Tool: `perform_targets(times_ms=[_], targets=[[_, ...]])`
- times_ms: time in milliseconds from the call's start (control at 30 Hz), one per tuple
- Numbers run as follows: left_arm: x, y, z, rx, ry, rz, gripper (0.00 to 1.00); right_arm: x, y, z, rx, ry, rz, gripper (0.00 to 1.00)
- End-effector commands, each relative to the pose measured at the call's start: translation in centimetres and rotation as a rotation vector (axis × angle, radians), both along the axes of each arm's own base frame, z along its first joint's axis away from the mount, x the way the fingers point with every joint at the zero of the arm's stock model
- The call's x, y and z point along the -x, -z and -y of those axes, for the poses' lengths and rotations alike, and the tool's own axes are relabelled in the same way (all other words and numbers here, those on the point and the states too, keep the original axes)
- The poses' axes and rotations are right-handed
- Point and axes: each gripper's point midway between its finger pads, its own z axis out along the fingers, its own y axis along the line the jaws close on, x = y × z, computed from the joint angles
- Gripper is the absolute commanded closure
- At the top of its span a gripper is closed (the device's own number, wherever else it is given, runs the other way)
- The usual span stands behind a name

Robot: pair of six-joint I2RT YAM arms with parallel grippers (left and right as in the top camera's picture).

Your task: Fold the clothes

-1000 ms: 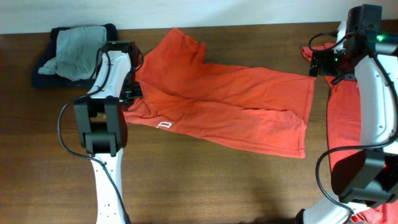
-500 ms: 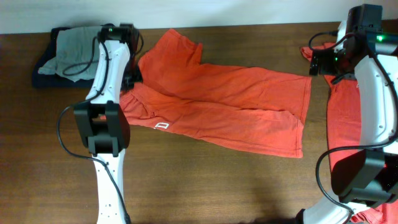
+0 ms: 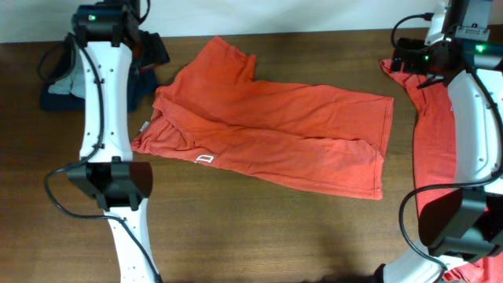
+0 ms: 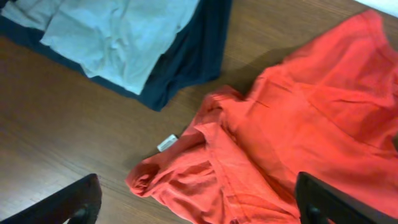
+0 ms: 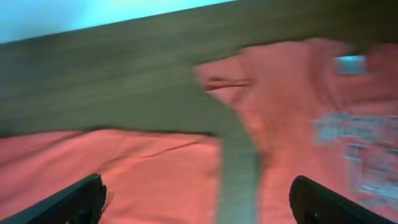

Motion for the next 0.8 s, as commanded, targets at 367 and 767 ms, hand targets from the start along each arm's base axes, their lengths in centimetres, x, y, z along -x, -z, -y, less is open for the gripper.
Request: perform_targets(times_ms=[367,767], targets=[[0.0,-0.2,-0.8,0.008,-0.017,0.006,0.01,-0.3,5.4,-24.7,-0.131,-0.719,-0.072,0.01],[0.0,-0.2,-0.8,0.008,-0.017,0.006,0.01,4.1,15.2,-39.5,0.107,-1.073,-0.183,0.21]])
